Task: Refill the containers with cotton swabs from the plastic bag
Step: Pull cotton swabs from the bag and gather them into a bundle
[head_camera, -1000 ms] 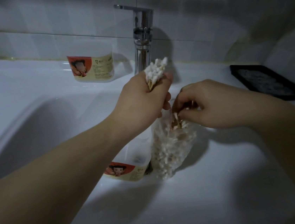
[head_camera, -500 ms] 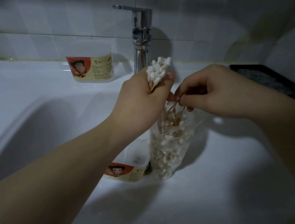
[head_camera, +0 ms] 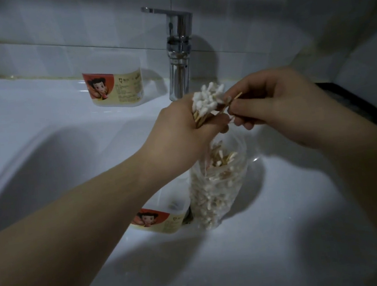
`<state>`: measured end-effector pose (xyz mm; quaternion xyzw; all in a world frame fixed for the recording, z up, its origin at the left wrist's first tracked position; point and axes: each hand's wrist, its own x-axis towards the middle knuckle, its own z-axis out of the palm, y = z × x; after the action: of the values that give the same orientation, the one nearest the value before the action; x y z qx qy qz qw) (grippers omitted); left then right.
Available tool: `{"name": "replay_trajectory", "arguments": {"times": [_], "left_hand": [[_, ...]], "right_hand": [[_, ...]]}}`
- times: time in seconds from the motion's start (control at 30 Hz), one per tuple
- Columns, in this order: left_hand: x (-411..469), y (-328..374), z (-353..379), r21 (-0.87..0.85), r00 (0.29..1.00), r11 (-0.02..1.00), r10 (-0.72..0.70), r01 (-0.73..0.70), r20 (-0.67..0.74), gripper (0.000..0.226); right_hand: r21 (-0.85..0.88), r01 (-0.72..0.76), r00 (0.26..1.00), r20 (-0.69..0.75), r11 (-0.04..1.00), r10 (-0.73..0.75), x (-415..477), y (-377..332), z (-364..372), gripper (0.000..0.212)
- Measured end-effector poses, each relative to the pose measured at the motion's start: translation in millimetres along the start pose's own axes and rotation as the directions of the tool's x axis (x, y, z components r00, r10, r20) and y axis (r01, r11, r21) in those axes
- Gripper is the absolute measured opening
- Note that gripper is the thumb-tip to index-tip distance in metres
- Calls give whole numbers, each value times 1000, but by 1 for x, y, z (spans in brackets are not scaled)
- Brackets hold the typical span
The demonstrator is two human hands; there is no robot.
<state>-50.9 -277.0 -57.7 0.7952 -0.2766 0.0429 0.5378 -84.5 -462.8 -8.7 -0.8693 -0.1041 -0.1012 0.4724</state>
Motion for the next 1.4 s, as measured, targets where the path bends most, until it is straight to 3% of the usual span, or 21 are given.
{"name": "replay_trajectory", "arguments": {"times": [0.2,0.33,0.43,0.77,0.97,1.1,1.3,1.4], "left_hand": [[1,0,-1,-7,994,996,-90,90,-56,18],[1,2,-1,-44,993,993,-114,113,-10,27],[1,4,-1,-77,987,984,-156,158,24,20],[1,8,-4,-195,968,950,-251,245,-7,12],[2,11,-5,-243,958,934,-282,261,-59,17],[3,10,-4,-192,943,952,-275,239,-189,43],[4,15,-6,-342,952,932,-203,117,-228,25],[4,17,-6,-531,971,846,-165,49,-174,27]], "right_hand": [[107,-26,994,-104,994,37,4,4,-4,22],[229,-22,993,-108,973,48,4,3,-2,22],[268,-8,992,-122,963,42,4,2,3,22],[-147,25,973,-225,989,-58,2,3,2,25],[75,-32,973,-225,997,48,2,-1,0,37],[82,-22,973,-226,996,41,1,-3,2,31],[96,49,985,-171,994,-32,-3,-8,6,28],[152,95,983,-169,984,-69,-4,-10,11,20]]}}
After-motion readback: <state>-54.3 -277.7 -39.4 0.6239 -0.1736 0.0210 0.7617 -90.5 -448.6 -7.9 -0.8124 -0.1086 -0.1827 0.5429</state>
